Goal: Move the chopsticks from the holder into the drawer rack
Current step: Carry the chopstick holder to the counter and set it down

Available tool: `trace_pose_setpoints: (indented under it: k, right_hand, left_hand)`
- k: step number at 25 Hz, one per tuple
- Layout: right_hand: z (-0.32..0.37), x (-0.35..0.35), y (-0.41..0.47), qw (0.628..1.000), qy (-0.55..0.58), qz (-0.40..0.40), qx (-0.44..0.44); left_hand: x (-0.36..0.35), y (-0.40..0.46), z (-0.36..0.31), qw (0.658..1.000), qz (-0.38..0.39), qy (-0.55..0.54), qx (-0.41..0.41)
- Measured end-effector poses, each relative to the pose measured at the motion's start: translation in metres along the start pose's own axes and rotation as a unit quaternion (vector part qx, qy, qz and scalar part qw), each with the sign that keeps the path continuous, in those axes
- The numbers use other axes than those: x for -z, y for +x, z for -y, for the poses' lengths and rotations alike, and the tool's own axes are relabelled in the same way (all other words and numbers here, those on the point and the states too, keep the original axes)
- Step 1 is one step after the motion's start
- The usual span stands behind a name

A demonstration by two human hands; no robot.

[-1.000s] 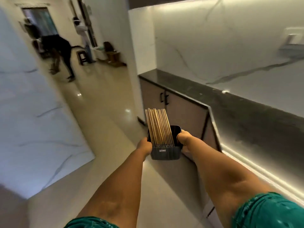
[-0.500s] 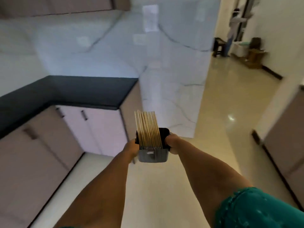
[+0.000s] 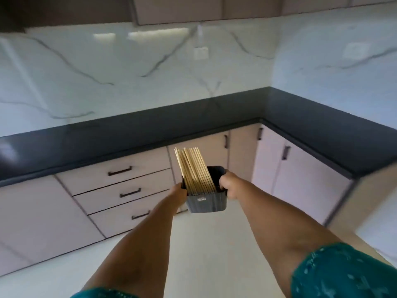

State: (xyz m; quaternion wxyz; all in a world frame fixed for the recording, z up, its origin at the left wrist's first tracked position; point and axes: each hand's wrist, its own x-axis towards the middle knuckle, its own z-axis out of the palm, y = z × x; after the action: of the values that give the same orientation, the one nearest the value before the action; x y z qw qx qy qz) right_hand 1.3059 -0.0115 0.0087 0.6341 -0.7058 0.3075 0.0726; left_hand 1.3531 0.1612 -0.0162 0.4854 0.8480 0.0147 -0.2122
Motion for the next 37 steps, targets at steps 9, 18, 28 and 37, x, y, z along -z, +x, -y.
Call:
trace_pose_setpoints:
  k: [9, 18, 28, 37]
  right_hand:
    - [0.077, -0.147, 0.115, 0.98, -0.133, 0.146, 0.025]
    - [0.154, -0.289, 0.188, 0.963, -0.181, 0.194, 0.042]
    - [0.28, -0.414, 0.287, 0.978, 0.0, 0.203, -0.041]
    - [0.306, -0.447, 0.402, 0.963, 0.195, 0.154, -0.099]
  left_hand:
    - [0.119, 0.078, 0.045, 0.986, -0.126, -0.052, 0.094]
    - [0.259, 0.168, 0.062, 0.974, -0.164, -0.082, 0.13]
    - [0.413, 0.311, 0.039, 0.97, -0.123, -0.188, 0.097]
    - [0.451, 0.426, 0.037, 0.936, -0.148, -0.291, 0.131]
